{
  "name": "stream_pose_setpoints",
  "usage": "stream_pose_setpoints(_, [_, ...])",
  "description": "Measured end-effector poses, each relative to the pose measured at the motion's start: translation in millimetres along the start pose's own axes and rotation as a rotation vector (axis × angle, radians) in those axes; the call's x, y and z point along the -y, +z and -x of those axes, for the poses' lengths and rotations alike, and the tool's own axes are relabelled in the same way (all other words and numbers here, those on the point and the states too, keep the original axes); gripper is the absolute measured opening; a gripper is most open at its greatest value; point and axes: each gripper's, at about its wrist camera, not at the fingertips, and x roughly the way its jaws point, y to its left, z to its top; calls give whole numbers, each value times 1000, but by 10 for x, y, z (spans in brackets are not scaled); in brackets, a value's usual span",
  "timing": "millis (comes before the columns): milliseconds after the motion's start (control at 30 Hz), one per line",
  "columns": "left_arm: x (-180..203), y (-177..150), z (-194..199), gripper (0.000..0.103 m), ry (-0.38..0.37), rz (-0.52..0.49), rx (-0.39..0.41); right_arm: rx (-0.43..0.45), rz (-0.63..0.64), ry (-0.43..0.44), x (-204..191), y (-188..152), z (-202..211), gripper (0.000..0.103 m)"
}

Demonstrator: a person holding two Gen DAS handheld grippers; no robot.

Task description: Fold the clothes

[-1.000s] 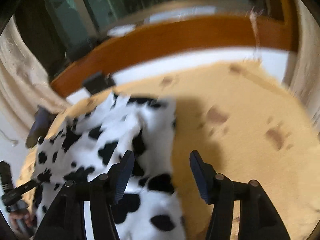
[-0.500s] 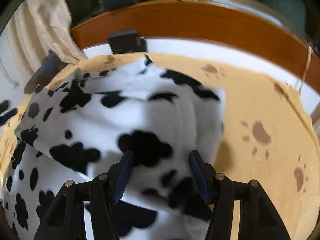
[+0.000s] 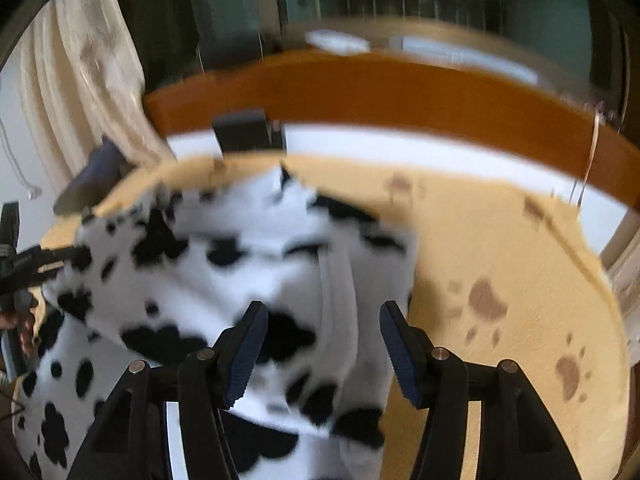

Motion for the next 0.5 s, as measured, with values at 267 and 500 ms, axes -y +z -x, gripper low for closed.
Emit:
stream_pose_setpoints(267, [600,94,-401,103,0,-181,-40,-118,92,66,-192,119,-645,60])
stream_pose_setpoints(500, [444,-24,-651,102,48,-225,-8,-115,76,93,63,-44,-749,59])
